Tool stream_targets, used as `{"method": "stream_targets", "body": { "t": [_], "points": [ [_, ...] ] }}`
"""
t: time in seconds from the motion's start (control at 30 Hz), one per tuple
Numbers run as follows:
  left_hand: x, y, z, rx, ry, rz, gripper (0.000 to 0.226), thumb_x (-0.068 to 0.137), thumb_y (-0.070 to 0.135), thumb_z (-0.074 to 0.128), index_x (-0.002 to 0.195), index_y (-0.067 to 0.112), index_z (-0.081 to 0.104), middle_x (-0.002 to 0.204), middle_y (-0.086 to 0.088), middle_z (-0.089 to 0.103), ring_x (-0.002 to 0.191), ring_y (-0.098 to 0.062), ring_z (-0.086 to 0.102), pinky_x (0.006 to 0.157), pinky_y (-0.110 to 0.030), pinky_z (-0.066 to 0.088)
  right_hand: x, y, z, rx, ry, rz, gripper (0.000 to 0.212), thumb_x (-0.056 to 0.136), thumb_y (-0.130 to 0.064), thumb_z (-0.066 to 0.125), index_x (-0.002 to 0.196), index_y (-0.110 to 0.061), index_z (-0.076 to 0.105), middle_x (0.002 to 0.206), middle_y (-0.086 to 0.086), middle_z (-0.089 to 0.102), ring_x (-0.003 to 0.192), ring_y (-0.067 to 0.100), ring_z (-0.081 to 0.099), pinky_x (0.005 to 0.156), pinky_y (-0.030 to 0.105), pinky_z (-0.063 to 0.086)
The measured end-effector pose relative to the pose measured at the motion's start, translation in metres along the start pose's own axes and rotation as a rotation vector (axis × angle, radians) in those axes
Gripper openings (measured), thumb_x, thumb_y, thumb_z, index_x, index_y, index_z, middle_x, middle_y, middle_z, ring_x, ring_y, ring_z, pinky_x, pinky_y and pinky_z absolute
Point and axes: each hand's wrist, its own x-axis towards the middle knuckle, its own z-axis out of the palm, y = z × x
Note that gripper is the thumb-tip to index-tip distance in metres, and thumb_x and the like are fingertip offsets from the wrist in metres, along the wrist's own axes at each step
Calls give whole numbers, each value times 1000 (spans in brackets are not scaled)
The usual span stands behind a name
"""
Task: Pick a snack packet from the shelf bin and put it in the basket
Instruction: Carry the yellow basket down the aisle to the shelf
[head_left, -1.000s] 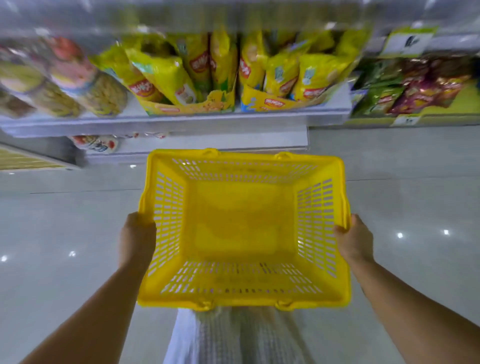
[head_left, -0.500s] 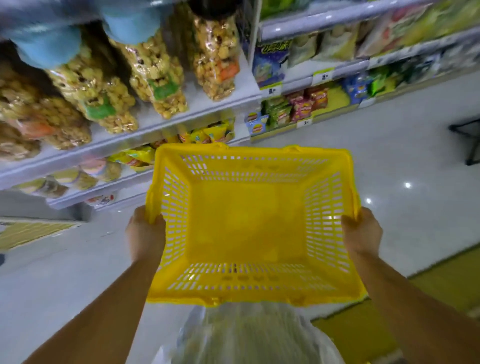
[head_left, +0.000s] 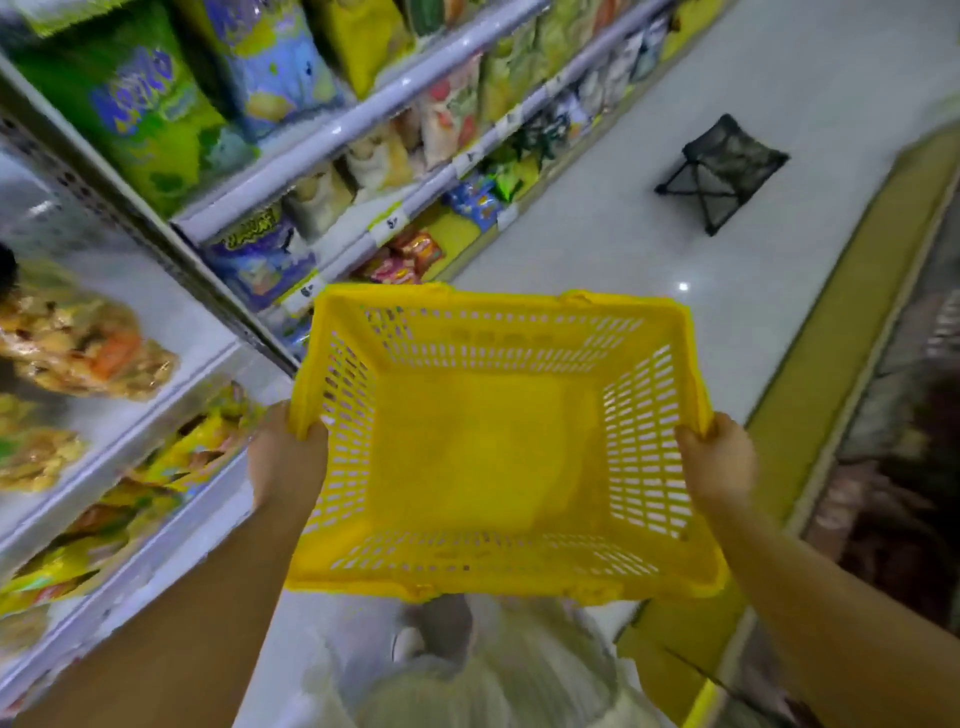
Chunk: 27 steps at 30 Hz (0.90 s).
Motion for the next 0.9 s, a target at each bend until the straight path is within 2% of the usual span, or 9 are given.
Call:
{"method": "stream_targets", "body": {
  "t": [0.1, 0.23, 0.33, 0.43, 0.53, 0.63, 0.73, 0.8, 0.9],
  "points": [
    [25, 63, 29, -9, -65, 64, 10, 90, 12, 60, 96, 4, 57, 94, -32, 62, 88, -49, 58, 65, -40, 33, 43, 7, -25, 34, 37, 58, 14, 85, -9, 66, 79, -5, 53, 68, 14, 47, 65, 25, 43, 60, 34, 27],
    [55, 138, 62, -27, -134, 111, 24, 91, 16, 59, 109, 0, 60, 99, -28, 62, 89, -45, 57, 68, -38, 32, 98, 7, -52, 71, 77, 111, 16, 86, -9, 64, 82, 3, 55, 68, 17, 48, 65, 27, 43, 59, 35, 27],
    [77, 193, 84, -64, -178, 137, 17, 91, 15, 59, 102, 2, 61, 94, -24, 61, 81, -36, 53, 67, -38, 33, 133, 4, -64, 111, 138, 154, 14, 86, -9, 64, 84, 4, 59, 64, 12, 45, 64, 24, 40, 59, 34, 27],
    [105, 245, 109, -43, -203, 185, 26, 90, 16, 58, 111, 0, 62, 106, -29, 63, 99, -44, 58, 80, -46, 42, 170, 1, -69, 153, 187, 210, 14, 85, -7, 64, 75, -2, 56, 55, 3, 39, 62, 23, 39, 59, 34, 27],
    [137, 296, 139, -40, -241, 238, 32, 90, 15, 59, 116, -3, 61, 114, -30, 62, 107, -44, 57, 88, -47, 42, 207, -5, -69, 162, 228, 259, 34, 85, -7, 65, 64, -17, 41, 52, -4, 33, 64, 22, 37, 59, 33, 24],
    [172, 345, 164, 1, -288, 249, 39, 90, 21, 59, 122, -2, 58, 121, -30, 60, 111, -45, 55, 94, -51, 44, 244, -17, -71, 169, 259, 322, 19, 86, -10, 67, 75, -12, 51, 56, 2, 40, 65, 24, 40, 60, 32, 26],
    [199, 399, 190, -61, -333, 317, 25, 89, 17, 60, 110, 4, 64, 94, -20, 65, 88, -39, 62, 74, -45, 47, 282, -27, -78, 150, 284, 373, 16, 87, -13, 68, 81, -4, 57, 72, 22, 53, 72, 38, 54, 63, 38, 34],
    [212, 436, 206, -71, -329, 376, 16, 90, 13, 60, 104, 8, 65, 82, -10, 57, 69, -29, 54, 59, -36, 35, 307, -31, -84, 140, 294, 414, 21, 87, -16, 68, 89, 4, 61, 86, 30, 62, 84, 44, 60, 69, 42, 42],
    [225, 492, 234, -65, -363, 442, 5, 91, 15, 58, 95, 17, 60, 80, -9, 55, 69, -28, 48, 58, -35, 28, 346, -32, -95, 153, 331, 438, 22, 87, -14, 66, 91, 8, 60, 89, 34, 63, 85, 47, 59, 69, 44, 42]
  ]
}}
